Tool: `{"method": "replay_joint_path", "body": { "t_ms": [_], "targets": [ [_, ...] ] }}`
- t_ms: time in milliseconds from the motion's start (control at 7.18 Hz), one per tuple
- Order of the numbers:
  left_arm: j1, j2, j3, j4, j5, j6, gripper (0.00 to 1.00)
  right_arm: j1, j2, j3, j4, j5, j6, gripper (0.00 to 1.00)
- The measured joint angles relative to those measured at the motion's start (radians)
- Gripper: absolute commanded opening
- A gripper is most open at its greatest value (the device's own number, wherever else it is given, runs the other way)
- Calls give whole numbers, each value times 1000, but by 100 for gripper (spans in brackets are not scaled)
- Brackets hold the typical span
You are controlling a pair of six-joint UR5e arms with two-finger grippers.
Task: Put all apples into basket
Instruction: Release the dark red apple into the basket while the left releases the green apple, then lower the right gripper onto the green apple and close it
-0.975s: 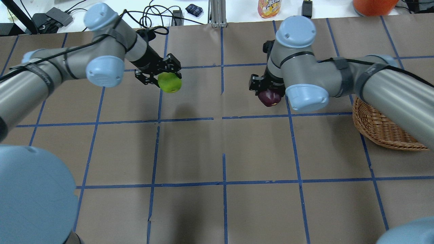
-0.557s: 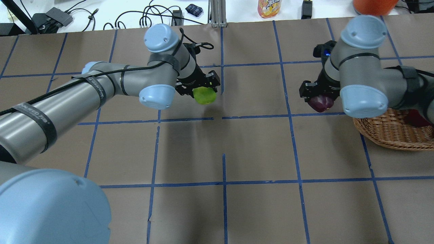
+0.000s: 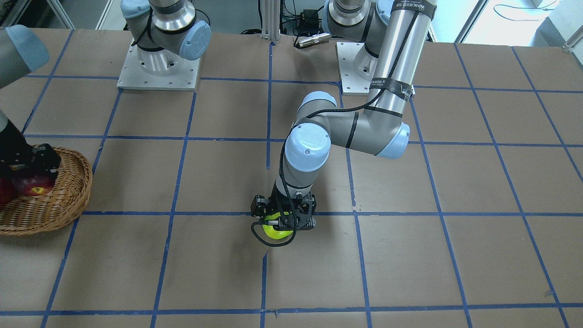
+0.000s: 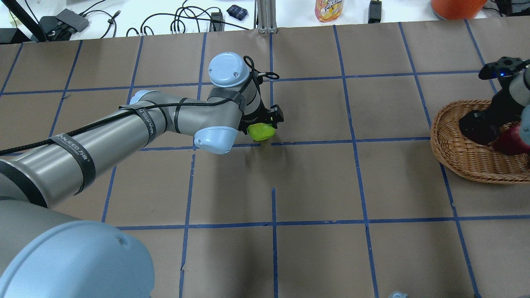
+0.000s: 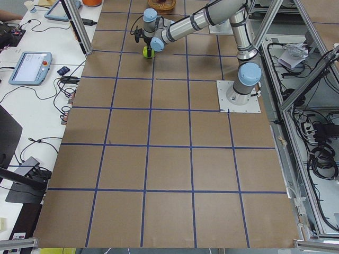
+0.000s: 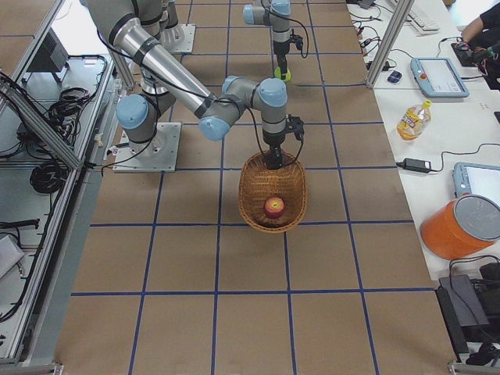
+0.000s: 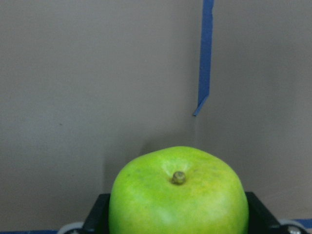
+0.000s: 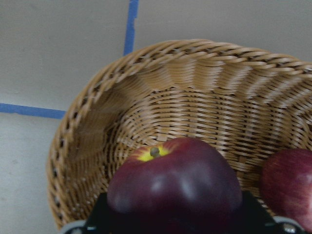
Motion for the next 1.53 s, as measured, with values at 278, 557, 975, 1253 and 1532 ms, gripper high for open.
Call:
{"method": "replay_joint_path", "body": {
  "t_ms": [278, 557, 975, 1253, 1532],
  "targets": [
    [21, 47, 3, -11, 1, -5, 100, -71, 68, -45, -8, 42, -77, 100],
    [97, 152, 45, -130, -50, 9, 100, -80, 97, -79, 7, 46, -135, 100],
    [281, 351, 174, -559, -65, 349, 100, 23, 34, -84, 108, 49, -86, 100],
    [372, 491, 195, -814, 8, 548, 100, 252, 12, -89, 126, 50, 227, 100],
    [388, 561, 199, -872, 52, 512, 100, 517, 53, -110, 84, 54, 648, 100]
  ]
}}
